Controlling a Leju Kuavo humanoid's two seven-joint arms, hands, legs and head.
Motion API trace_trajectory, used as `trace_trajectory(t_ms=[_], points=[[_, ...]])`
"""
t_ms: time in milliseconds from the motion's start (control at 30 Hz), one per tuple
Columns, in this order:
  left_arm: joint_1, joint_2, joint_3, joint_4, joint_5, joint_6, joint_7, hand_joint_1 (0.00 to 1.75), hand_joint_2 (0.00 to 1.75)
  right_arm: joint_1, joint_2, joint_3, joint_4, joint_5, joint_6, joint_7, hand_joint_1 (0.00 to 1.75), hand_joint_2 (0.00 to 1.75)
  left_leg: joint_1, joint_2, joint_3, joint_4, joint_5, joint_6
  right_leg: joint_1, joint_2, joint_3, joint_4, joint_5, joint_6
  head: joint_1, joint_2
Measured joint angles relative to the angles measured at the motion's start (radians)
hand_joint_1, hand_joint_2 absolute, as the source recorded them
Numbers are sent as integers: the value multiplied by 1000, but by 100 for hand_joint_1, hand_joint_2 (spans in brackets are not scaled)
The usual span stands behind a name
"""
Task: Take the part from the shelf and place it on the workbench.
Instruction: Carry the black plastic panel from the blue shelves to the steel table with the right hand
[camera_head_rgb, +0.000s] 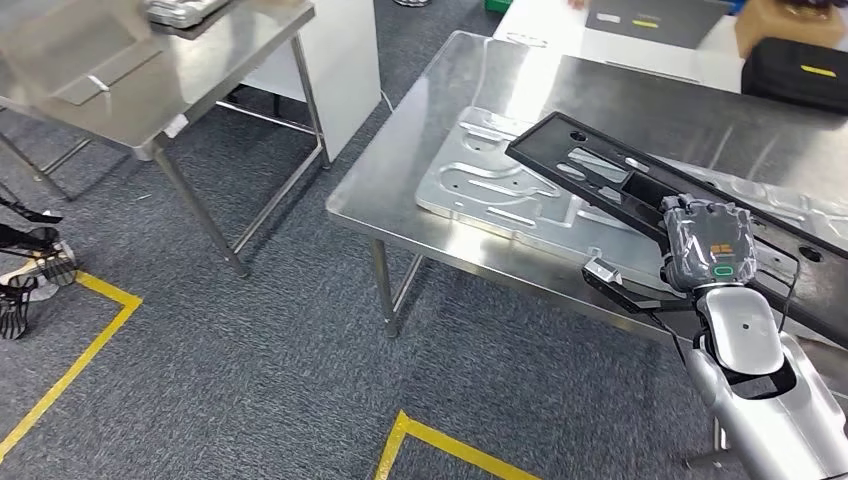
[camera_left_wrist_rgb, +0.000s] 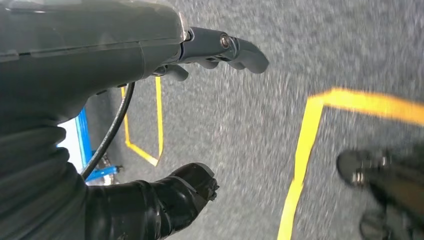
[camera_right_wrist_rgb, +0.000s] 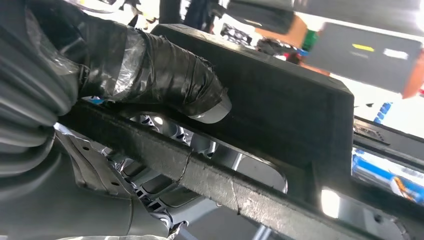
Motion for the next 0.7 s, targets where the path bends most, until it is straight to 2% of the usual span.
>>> trace_trajectory(t_ms=[33, 100, 133, 167, 200, 233, 300, 333, 400, 467, 533, 600, 633, 667, 700], points=[[0, 0, -1, 0, 1, 0, 1, 0, 175, 2, 0, -2, -1, 1, -1, 1, 175, 175, 3, -23, -12, 30, -21, -4, -2, 10, 1, -2, 2, -7, 0, 0], [1, -1, -2, 0, 2, 1, 2, 0, 175, 7, 1, -6, -3, 4, -2, 4, 175, 175, 6, -74, -68, 148, -83, -8, -1, 28, 0, -3, 3, -17, 0, 0], [1, -1, -2, 0, 2, 1, 2, 0, 175, 11, 2, -6, -3, 5, -3, 6, 175, 175, 6, -83, -101, 213, -108, -8, 1, 38, 0, -3, 3, -19, -1, 0], [2, 0, -3, 0, 2, 2, 2, 0, 175, 15, 2, -6, -3, 6, -3, 7, 175, 175, 6, -86, -125, 258, -117, -7, 3, 49, 0, -2, 3, -20, -1, 0], [2, 0, -4, 1, 2, 3, 2, 0, 175, 20, 2, -6, -3, 6, -3, 7, 175, 175, 6, -88, -132, 267, -105, -5, 5, 62, 0, -1, 2, -21, -1, 0], [2, 0, -4, 1, 3, 3, 2, 0, 175, 23, 2, -7, -4, 6, -3, 8, 175, 175, 6, -91, -122, 236, -74, -1, 6, 76, 0, 1, 2, -21, -1, 0], [3, 0, -5, 2, 3, 4, 2, 0, 175, 27, 2, -10, -6, 10, -5, 9, 175, 175, 5, -111, -70, 107, -2, 12, 7, 98, 0, 5, 0, -20, 0, 0], [3, 0, -5, 3, 4, 4, 2, 0, 175, 27, 3, -13, -8, 14, -8, 9, 175, 175, 4, -122, -47, 50, 19, 17, 8, 108, -2, 8, 0, -18, 0, 0], [0, 1, -6, 5, 5, 4, 2, 0, 175, 29, 3, -18, -10, 23, -16, 8, 175, 175, 1, -131, -29, 1, 24, 22, 5, 120, -7, 9, 0, -9, 0, 0], [-4, 2, -6, 6, 6, 1, 11, 0, 175, 30, 3, -21, -11, 25, -19, -5, 175, 175, 1, -123, -21, -11, 30, 26, 0, 123, -9, 9, 0, 4, 0, 0], [-3, 2, -8, 7, 6, -9, 32, 0, 175, 28, 5, -21, -9, 22, -21, -30, 175, 175, 5, -113, -12, -26, 38, 34, 2, 91, -22, 40, -22, 14, 2, 0], [2, 3, -13, 10, 5, -17, 46, 0, 175, 20, 12, -14, 2, 21, -36, -55, 175, 175, 7, -106, -8, -32, 42, 39, 0, 47, -68, 140, -79, 23, 4, 0], [5, 3, -16, 11, 5, -19, 48, 0, 175, 13, 17, -6, 10, 22, -44, -64, 175, 175, 7, -102, -9, -32, 41, 40, -4, 36, -99, 204, -108, 27, 4, 0], [7, 3, -19, 12, 5, -20, 48, 0, 175, 5, 22, 5, 18, 22, -48, -70, 175, 175, 7, -98, -9, -31, 40, 39, -8, 31, -122, 251, -122, 31, 4, 0], [9, 3, -22, 13, 4, -20, 48, 0, 175, -4, 28, 18, 25, 20, -48, -74, 175, 175, 7, -94, -9, -30, 39, 37, -13, 28, -129, 264, -116, 34, 4, 0]])
